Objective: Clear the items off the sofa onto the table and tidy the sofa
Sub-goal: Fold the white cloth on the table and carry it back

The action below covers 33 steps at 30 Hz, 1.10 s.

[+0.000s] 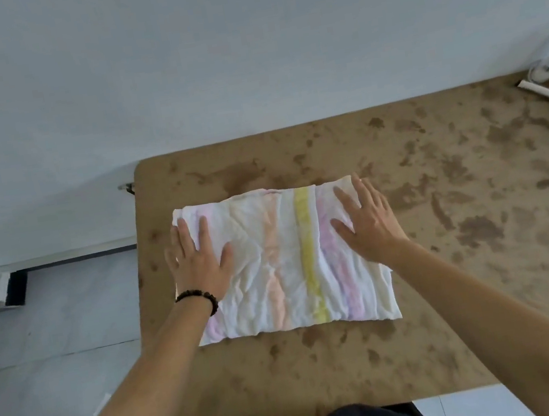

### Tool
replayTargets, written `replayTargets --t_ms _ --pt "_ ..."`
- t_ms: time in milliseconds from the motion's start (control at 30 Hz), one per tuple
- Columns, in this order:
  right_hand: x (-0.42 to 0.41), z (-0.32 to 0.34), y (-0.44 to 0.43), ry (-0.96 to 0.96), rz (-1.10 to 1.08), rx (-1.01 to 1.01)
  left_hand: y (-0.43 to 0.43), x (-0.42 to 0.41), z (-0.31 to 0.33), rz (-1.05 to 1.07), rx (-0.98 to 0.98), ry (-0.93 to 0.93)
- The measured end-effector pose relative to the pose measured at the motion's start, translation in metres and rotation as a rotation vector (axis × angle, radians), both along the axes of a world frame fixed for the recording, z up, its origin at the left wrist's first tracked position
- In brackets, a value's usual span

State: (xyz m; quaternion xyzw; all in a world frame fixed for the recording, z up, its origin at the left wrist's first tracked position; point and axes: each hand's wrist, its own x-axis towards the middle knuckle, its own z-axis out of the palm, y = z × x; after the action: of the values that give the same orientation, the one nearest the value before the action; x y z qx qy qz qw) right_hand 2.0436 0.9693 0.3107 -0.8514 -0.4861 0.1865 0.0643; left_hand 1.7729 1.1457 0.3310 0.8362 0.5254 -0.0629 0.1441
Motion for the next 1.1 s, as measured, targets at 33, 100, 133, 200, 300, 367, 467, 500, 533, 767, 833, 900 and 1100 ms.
replayTargets --t_ms 33,100,133,200,300,367,467,500,533,767,833,900,1100 --pt "-0.010 -0.008 -0.011 -0.018 0.046 -0.008 -0.014 -0.007 -0.010 -0.050 -0.048 0.052" --pt "-0.025 -0.023 -0.033 -0.014 0.057 -0.044 -0.037 -0.024 -0.031 -0.101 -0.180 0.180" --pt "-0.032 -0.028 -0.042 0.013 0.008 -0.080 -0.045 -0.033 -0.039 -0.107 -0.225 0.217" --pt "-0.044 -0.034 -0.055 0.121 -0.152 -0.162 -0.053 -0.045 -0.045 -0.103 -0.239 0.209" --pt "-0.063 -0.035 -0.066 0.181 -0.280 -0.151 -0.062 -0.055 -0.044 -0.120 -0.184 0.184" --pt "-0.076 -0.034 -0.068 0.191 -0.298 -0.138 -0.070 -0.064 -0.046 -0.090 -0.213 0.209" --pt "-0.091 -0.026 -0.069 0.230 -0.339 -0.108 -0.082 -0.077 -0.052 -0.046 -0.253 0.234" --pt "-0.095 -0.023 -0.070 0.256 -0.356 -0.092 -0.088 -0.079 -0.052 -0.046 -0.244 0.234" --pt "-0.098 -0.018 -0.071 0.297 -0.384 -0.082 -0.094 -0.081 -0.051 -0.042 -0.237 0.227" --pt "-0.148 0.005 -0.115 0.388 -0.433 -0.134 -0.151 -0.133 -0.041 -0.073 -0.275 0.220" --pt "-0.165 0.010 -0.135 0.403 -0.425 -0.137 -0.164 -0.157 -0.040 -0.113 -0.248 0.213" --pt "-0.180 0.014 -0.154 0.420 -0.407 -0.158 -0.170 -0.177 -0.038 -0.146 -0.237 0.210" --pt "-0.173 0.018 -0.179 0.412 -0.385 -0.177 -0.189 -0.197 -0.022 -0.093 -0.150 0.199"
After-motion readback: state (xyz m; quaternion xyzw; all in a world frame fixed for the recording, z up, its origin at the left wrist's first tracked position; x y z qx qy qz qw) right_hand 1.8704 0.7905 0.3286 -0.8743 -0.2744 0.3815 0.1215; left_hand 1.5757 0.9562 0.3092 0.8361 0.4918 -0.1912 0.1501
